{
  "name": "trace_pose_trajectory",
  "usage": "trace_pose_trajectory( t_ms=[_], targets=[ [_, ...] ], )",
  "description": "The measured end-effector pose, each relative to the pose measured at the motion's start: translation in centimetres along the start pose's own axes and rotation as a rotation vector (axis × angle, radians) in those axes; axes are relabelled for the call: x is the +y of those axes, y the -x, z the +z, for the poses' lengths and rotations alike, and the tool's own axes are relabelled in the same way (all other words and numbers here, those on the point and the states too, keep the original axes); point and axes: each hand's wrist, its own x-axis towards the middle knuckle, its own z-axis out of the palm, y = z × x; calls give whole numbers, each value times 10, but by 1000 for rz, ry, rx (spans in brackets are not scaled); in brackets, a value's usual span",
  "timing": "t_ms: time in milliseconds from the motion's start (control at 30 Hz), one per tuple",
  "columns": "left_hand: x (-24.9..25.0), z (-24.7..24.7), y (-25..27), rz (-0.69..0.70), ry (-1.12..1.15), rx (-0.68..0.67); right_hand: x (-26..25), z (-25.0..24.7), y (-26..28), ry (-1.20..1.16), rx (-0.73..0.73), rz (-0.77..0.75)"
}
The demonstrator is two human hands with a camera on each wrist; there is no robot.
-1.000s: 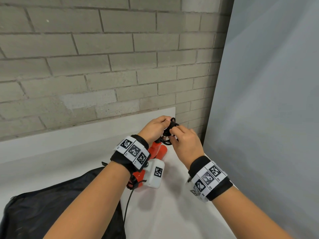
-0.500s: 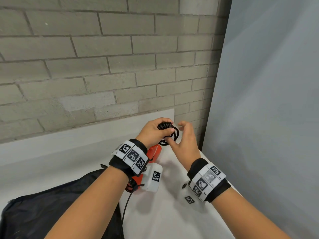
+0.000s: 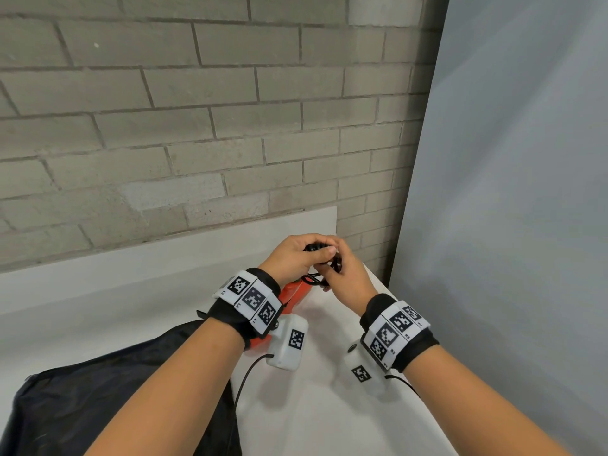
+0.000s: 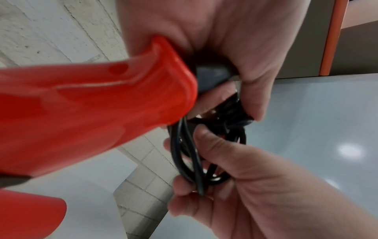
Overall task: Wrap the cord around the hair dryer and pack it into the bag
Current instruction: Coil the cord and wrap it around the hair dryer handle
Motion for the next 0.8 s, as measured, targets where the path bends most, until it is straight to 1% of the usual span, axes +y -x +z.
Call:
trace_pose_trajectory(
  t_ms=[67,133,167,233,300,333,433,500,567,633,733,800],
  targets=[
    [-3,-3,1,-9,-20,-24,-2,-3,0,-84,-105,44],
    [-5,-6,3,-21,-57,-46,-5,-7,-1,-98,-219,131],
    [-5,-6,4,-23,-74,-56,-6,-9,-1,-149,-265,179],
    [-5,-8,7,-23,-91,-64,-5,-13,-2,-386,-293,270],
    [-2,-10,11,-25,-91,-50,-2,-19,-2,-591,-225,288],
    [-2,-11,13,-22,-90,-46,-1,-21,-3,-614,-192,282],
    [0,-12,18,-3,-76,-41,1,-22,-2,-508,-101,214],
    [2,-11,21,-24,-64,-24,-3,-21,-1,-453,-42,168],
    [7,-9,25,-71,-121,-18,-7,-22,-2,-425,22,122],
    [14,-6,32,-50,-137,-12,-8,-25,-3,-399,41,92],
    [22,-2,37,11,-110,-2,-9,-26,-4,-400,21,97],
    [21,-2,38,0,-94,-5,-6,-26,-3,-428,52,140]
  ],
)
